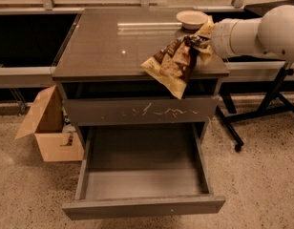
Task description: Pick brown chip bag from middle drawer and place on counter
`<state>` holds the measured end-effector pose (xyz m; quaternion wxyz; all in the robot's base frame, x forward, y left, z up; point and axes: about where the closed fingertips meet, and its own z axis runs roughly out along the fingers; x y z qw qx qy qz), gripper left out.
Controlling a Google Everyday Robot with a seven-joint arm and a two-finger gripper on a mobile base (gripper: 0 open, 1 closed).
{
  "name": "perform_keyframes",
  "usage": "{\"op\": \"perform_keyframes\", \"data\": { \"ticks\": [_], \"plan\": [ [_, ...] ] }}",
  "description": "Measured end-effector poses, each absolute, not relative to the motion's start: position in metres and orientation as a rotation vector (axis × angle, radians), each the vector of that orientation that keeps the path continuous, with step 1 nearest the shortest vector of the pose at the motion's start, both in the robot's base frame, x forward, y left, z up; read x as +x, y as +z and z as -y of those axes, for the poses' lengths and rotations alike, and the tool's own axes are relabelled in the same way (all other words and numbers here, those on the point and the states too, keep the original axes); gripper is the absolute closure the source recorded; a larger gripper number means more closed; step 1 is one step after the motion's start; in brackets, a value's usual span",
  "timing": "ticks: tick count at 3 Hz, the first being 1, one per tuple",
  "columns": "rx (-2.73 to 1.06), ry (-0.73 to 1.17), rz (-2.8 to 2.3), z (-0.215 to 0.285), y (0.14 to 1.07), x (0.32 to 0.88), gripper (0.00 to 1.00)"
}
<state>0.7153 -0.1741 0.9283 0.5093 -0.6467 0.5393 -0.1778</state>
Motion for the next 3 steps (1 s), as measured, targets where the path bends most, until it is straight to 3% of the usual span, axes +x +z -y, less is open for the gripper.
{"op": "perform_keyframes", "data": {
  "ticks": [3],
  "plan": [
    [-1.378, -0.453, -1.243, 0.187, 0.962, 0.773, 1.00]
  ]
}}
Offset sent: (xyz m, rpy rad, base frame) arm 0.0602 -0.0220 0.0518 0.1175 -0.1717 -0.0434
